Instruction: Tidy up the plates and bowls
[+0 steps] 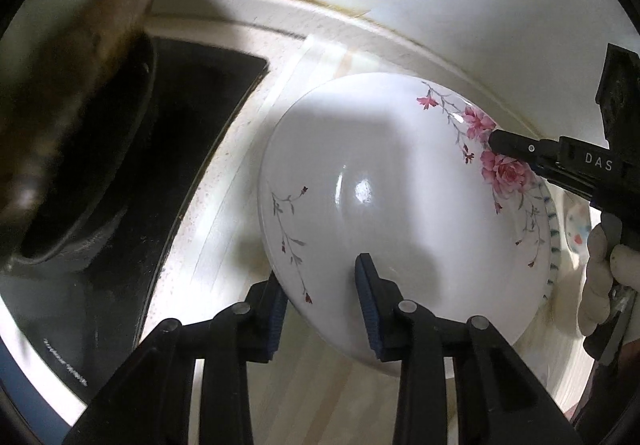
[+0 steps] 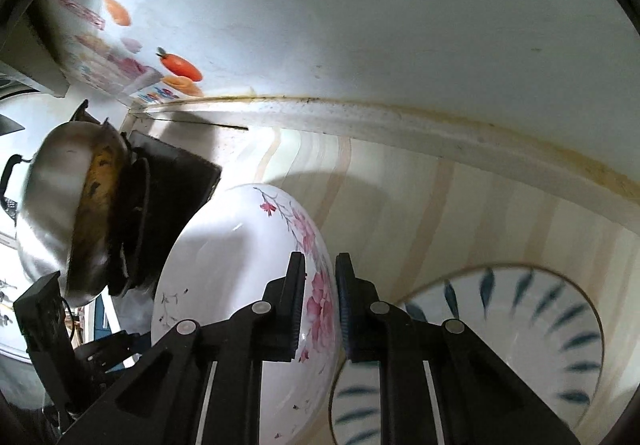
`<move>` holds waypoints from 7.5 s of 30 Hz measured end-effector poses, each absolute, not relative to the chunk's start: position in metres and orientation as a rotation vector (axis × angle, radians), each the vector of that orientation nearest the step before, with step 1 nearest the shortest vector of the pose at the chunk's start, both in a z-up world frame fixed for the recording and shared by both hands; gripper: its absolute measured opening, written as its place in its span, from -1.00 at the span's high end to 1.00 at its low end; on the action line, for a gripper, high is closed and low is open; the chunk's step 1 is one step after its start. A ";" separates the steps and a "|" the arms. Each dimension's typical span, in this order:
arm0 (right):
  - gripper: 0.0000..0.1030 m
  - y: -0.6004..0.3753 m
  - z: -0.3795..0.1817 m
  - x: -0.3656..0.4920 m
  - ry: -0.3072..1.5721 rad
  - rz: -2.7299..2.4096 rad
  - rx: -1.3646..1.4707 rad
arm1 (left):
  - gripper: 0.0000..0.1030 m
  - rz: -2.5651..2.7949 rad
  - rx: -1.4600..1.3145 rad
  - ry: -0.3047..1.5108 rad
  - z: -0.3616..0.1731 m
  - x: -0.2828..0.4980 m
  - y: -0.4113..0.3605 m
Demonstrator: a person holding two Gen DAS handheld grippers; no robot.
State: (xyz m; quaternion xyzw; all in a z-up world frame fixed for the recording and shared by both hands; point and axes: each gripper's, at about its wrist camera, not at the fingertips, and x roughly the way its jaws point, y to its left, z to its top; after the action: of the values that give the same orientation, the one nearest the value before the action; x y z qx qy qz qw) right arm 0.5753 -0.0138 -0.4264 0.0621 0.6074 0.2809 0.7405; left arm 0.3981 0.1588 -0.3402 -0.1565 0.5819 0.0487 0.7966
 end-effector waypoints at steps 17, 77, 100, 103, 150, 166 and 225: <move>0.66 -0.130 -0.331 0.446 1.222 0.529 0.284 | 0.41 -0.099 -0.229 1.204 -0.258 0.345 0.090; 0.53 -0.263 -0.426 0.275 1.428 0.218 0.525 | 0.40 -0.228 0.059 1.506 -0.391 0.301 -0.029; 0.51 -0.262 -0.375 0.280 1.404 0.165 0.396 | 0.40 -0.210 0.050 1.434 -0.347 0.296 -0.014; 0.51 -0.257 -0.359 0.287 1.390 0.183 0.384 | 0.40 -0.214 0.035 1.380 -0.328 0.304 -0.008; 0.73 -0.213 -0.443 0.554 1.503 0.169 0.264 | 0.56 -0.178 -0.098 1.438 -0.387 0.507 0.027; 0.73 -0.222 -0.373 0.519 1.414 0.239 0.326 | 0.56 -0.207 -0.070 1.311 -0.305 0.459 0.032; 0.65 -0.250 -0.425 0.284 1.553 0.243 0.371 | 0.52 -0.172 -0.041 1.437 -0.373 0.291 -0.022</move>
State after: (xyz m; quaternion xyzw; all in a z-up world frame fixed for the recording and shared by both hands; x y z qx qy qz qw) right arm 0.2842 -0.2497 -0.4249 0.1661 0.6948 0.1087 0.6913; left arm 0.2907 -0.0223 -0.3726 -0.0190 0.6574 -0.0789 0.7492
